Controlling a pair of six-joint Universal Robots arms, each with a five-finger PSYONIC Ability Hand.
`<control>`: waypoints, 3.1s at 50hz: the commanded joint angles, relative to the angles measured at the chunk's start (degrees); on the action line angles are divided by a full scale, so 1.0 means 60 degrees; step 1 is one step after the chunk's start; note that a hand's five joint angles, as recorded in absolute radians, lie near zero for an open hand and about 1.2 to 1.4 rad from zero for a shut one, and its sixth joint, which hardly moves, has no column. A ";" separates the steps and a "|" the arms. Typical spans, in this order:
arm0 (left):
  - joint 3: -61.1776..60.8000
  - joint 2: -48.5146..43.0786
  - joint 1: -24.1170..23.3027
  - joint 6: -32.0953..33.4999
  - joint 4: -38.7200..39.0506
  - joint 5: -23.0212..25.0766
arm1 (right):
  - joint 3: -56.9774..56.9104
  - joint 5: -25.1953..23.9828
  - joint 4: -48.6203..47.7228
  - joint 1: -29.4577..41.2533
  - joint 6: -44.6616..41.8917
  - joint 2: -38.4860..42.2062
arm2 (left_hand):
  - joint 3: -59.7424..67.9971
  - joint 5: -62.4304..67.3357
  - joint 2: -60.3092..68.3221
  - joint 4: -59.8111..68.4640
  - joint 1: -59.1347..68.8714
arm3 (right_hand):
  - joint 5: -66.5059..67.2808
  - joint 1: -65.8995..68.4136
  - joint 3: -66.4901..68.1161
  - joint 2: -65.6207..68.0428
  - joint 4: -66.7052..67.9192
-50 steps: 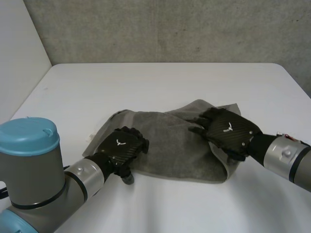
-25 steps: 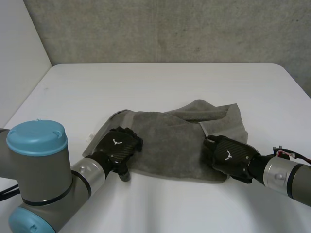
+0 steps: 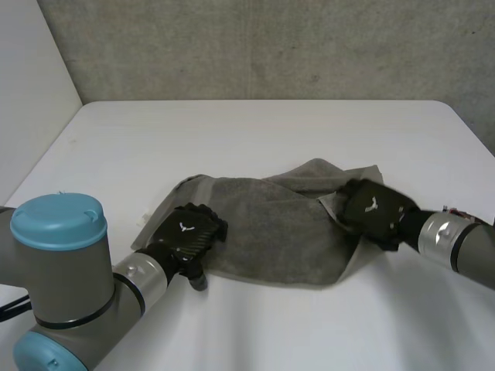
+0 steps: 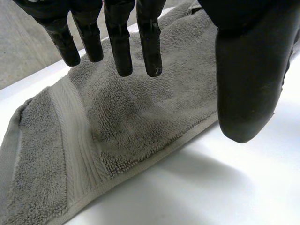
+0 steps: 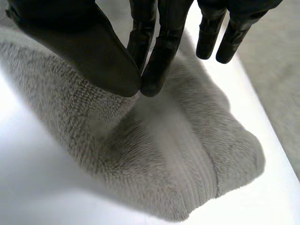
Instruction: Fold the towel.
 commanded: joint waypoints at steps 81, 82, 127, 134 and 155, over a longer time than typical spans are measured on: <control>-0.0624 0.0625 0.1187 0.0019 -0.0376 0.0588 | 0.1737 -0.3226 0.1842 -0.2022 -0.1300 -0.2023 | -0.0420 0.9149 0.8849 -0.0500 0.8807 | -0.8368 -0.8125 -0.0063 -0.8049 -0.0061; -0.0624 0.0625 0.1187 0.0019 -0.0361 0.0588 | 0.1737 -0.3226 0.1840 -0.2020 -0.1301 -0.2024 | -0.0420 0.9149 0.8849 -0.0500 0.8807 | -0.8368 -0.8124 -0.0063 -0.8049 -0.0061; -0.0683 0.0889 0.1319 0.0019 -0.0376 0.0588 | -0.0080 0.0070 0.0507 -0.0291 -0.5930 0.0144 | -0.0420 0.9149 0.8849 -0.0500 0.8807 | -0.1415 -0.1172 -0.0063 -0.1096 -0.0061; -0.0683 0.0947 0.1363 0.0019 -0.0390 0.0574 | 0.1016 0.0041 0.0537 -0.1358 -0.5257 -0.0835 | -0.0420 0.9149 0.8849 -0.0500 0.8807 | 0.0621 0.0865 -0.0063 0.0941 -0.0061; -0.0741 0.1416 0.1451 0.0019 -0.0493 0.0574 | 0.1796 -0.1160 0.2130 -0.3162 -0.3177 -0.1643 | -0.0420 0.9149 0.8849 -0.0500 0.8807 | 0.0621 0.0865 -0.0063 0.0941 -0.0061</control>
